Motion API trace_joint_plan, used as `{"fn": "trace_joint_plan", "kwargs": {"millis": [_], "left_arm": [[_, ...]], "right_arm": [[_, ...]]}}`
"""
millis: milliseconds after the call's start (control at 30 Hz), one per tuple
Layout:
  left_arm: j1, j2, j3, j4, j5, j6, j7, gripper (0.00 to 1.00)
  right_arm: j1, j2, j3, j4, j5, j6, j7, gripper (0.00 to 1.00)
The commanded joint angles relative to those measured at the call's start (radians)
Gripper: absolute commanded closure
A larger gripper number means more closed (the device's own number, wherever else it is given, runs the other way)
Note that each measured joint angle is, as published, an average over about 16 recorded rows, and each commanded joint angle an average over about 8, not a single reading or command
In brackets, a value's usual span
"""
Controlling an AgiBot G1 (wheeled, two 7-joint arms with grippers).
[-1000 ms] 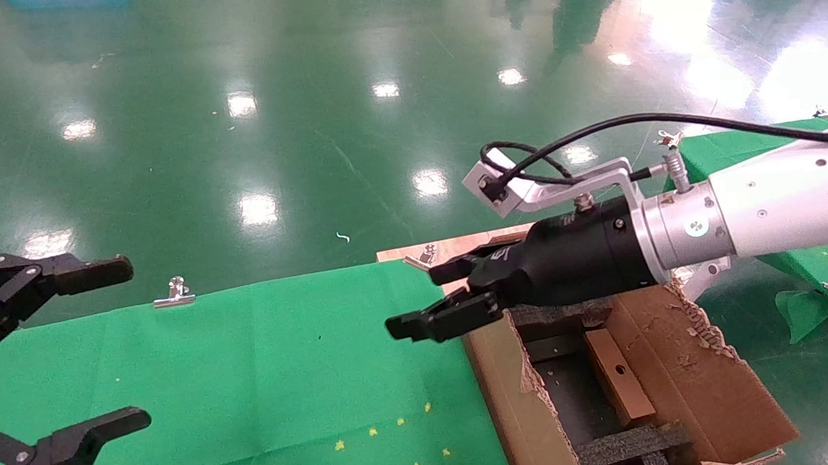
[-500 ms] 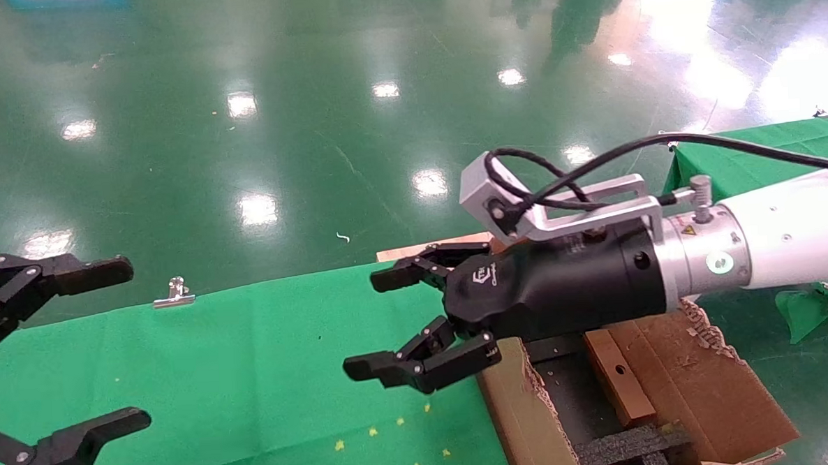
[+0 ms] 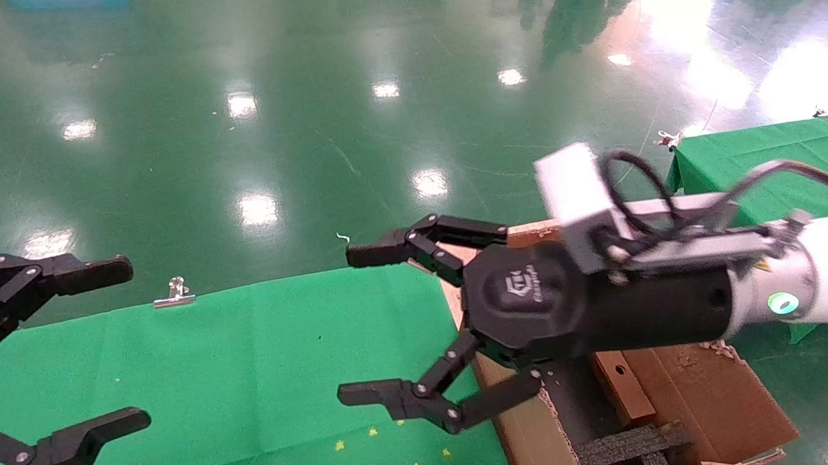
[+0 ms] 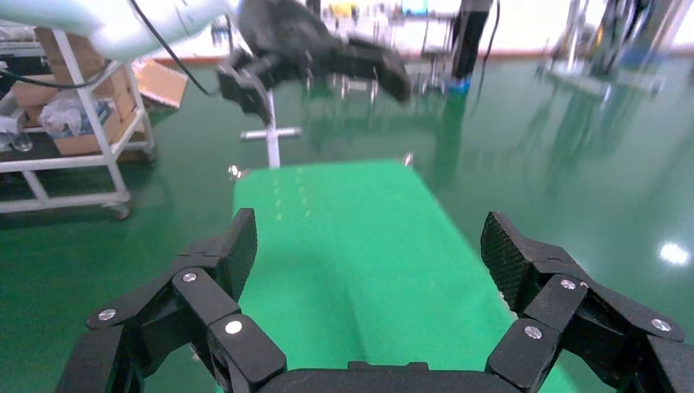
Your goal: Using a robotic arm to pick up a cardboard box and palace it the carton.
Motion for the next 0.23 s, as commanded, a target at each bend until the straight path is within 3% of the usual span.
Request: {"fn": "trace_joint_plan", "kwargs": {"millis": [33,233], "left_arm": [[0.000,0.000,0.000,0.000,0.000,0.000,0.000,0.00],[0.000,0.000,0.000,0.000,0.000,0.000,0.000,0.00]], "right_arm": [[-0.035,-0.004,0.045,-0.002,0.023,-0.017,-0.053,0.00],[-0.088,-0.011,0.112,-0.005,0.058,-0.041,-0.111,0.00]]}}
